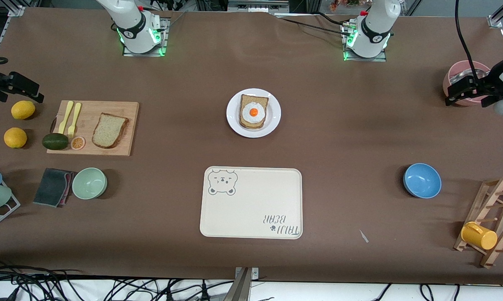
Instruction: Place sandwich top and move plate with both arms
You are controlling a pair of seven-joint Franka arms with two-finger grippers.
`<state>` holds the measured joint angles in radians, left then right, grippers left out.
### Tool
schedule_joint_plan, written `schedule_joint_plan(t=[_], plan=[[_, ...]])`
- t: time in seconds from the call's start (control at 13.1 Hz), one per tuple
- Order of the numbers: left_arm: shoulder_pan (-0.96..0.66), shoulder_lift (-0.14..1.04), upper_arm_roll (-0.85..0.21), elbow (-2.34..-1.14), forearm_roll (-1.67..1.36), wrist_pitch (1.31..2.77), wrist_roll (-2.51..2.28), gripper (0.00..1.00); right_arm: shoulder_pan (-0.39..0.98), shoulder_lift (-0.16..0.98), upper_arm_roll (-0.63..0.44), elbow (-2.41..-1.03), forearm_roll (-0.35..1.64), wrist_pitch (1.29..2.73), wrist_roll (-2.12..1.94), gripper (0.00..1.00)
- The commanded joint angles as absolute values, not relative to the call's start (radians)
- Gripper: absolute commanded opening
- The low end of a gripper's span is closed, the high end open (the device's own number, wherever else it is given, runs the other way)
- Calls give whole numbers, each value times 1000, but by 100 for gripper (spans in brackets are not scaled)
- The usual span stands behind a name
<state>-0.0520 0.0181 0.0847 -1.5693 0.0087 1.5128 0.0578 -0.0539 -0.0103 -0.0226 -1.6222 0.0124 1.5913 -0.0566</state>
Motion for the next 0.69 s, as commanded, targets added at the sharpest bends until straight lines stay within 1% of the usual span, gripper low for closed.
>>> schedule_joint_plan(t=[0.0, 0.15, 0.61], plan=[[-48, 2, 80, -1583, 35, 1520, 75, 99, -54, 0, -26, -1595, 26, 1575, -67, 100], [-20, 2, 81, -1582, 18, 1520, 81, 99, -52, 0, -25, -1595, 23, 1571, -69, 100], [-20, 3, 71, -1582, 12, 1519, 63, 100, -52, 0, -25, -1595, 28, 1569, -69, 100]])
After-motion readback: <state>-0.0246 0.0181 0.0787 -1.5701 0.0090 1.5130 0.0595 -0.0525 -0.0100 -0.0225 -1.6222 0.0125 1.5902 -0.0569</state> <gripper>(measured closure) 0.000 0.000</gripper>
